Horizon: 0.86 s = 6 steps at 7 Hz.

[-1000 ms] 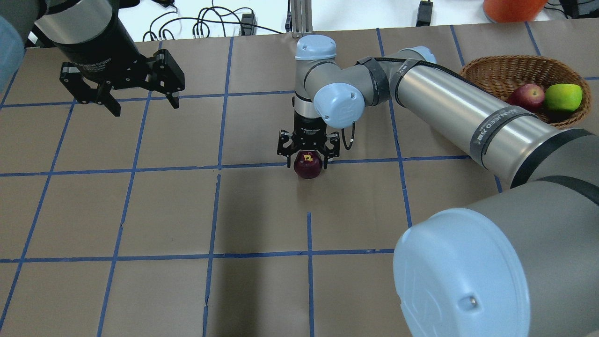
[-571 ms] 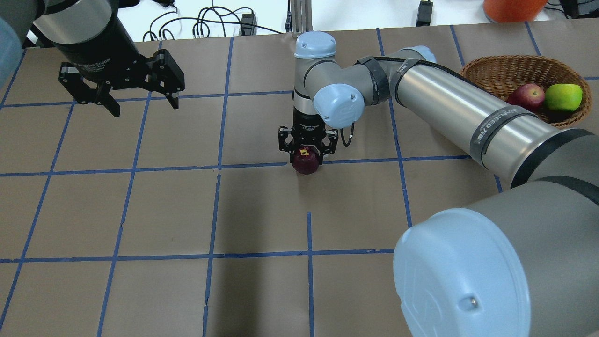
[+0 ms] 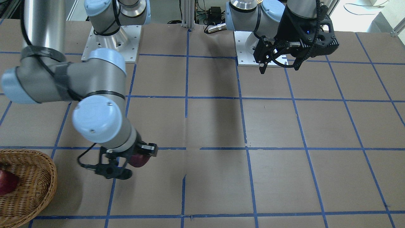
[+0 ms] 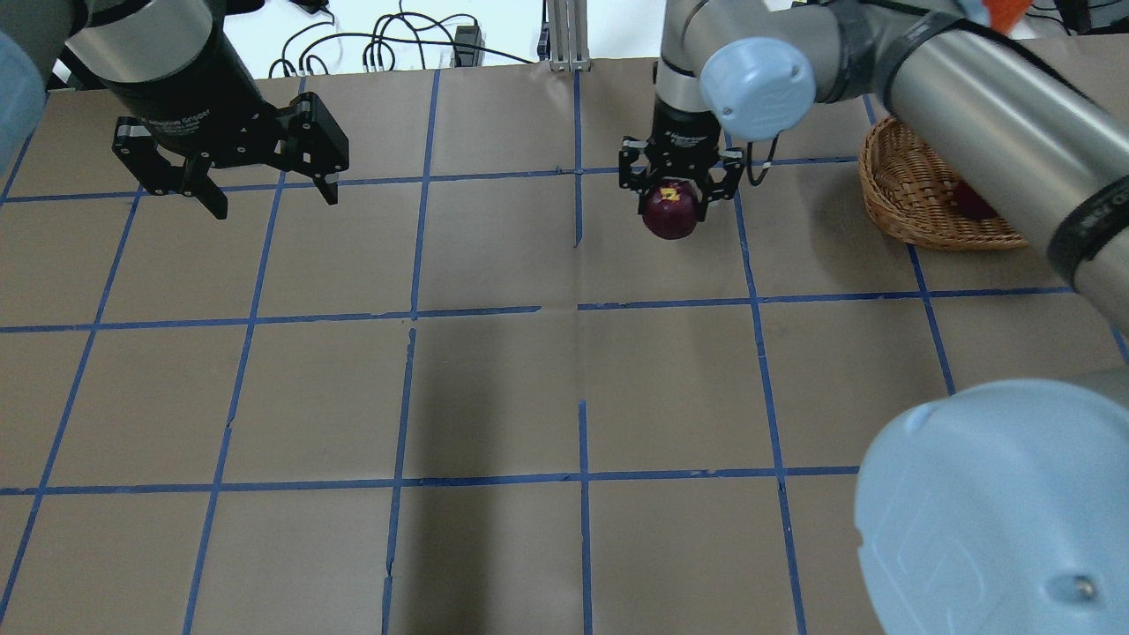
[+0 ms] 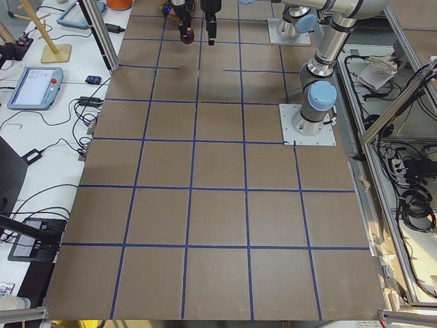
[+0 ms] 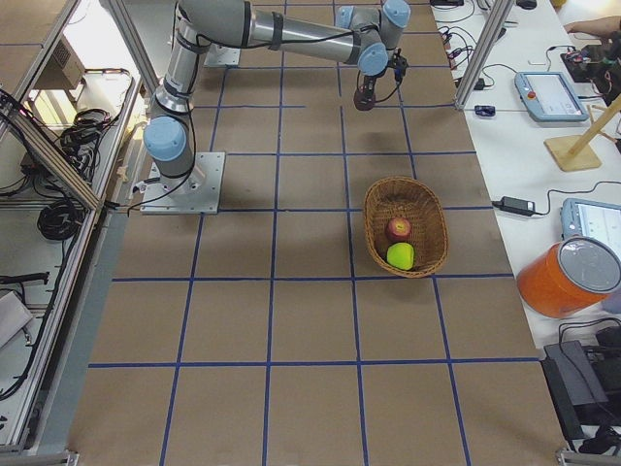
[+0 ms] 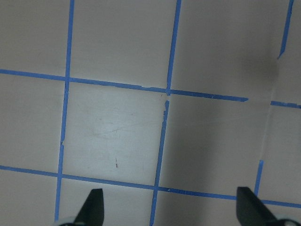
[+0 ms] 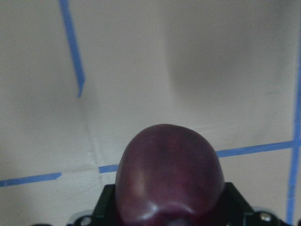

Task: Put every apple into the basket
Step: 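Lift the dark apple and carry it over the basket with the right gripper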

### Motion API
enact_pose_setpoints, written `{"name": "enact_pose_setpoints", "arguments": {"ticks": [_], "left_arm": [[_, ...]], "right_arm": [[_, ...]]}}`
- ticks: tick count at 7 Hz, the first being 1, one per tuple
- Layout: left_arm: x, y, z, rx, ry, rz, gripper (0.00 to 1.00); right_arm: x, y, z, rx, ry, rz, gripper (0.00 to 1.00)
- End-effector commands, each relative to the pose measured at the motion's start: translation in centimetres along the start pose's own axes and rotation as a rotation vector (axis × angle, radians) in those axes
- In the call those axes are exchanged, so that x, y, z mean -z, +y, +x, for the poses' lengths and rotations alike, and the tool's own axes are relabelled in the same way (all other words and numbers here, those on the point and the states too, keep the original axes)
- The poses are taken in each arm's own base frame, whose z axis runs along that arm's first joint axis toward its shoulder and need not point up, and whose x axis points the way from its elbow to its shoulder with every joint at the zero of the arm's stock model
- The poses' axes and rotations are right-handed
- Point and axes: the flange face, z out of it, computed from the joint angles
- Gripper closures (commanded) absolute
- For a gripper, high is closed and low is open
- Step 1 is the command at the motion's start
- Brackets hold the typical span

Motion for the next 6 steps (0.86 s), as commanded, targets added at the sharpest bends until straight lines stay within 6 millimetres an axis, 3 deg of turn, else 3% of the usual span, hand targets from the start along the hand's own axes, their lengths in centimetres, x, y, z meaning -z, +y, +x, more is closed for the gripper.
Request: {"name": "enact_pose_setpoints", "arguments": {"ticks": [1, 2, 3, 5, 6], "left_arm": [[0.0, 0.0, 0.0, 0.0, 0.0, 0.0, 0.0], [0.0, 0.0, 0.0, 0.002, 0.0, 0.0, 0.0], [0.0, 0.0, 0.0, 0.0, 0.0, 0.0, 0.0], [0.0, 0.0, -0.1, 0.002, 0.0, 0.0, 0.0], [0.0, 0.0, -0.1, 0.003, -0.002, -0.002, 0.0]], "right_arm": [[3.0, -4.9, 12.2, -0.018, 0.079, 0.048, 1.0], [2.6, -7.0, 18.6, -0.06, 0.074, 0.038, 1.0], [2.7, -8.5, 23.6, 0.044, 0.075, 0.075, 1.0], [-1.5, -11.8, 30.5, 0.114, 0.067, 0.082, 1.0], [-3.2, -12.4, 32.0, 0.141, 0.062, 0.062, 1.0]]}}
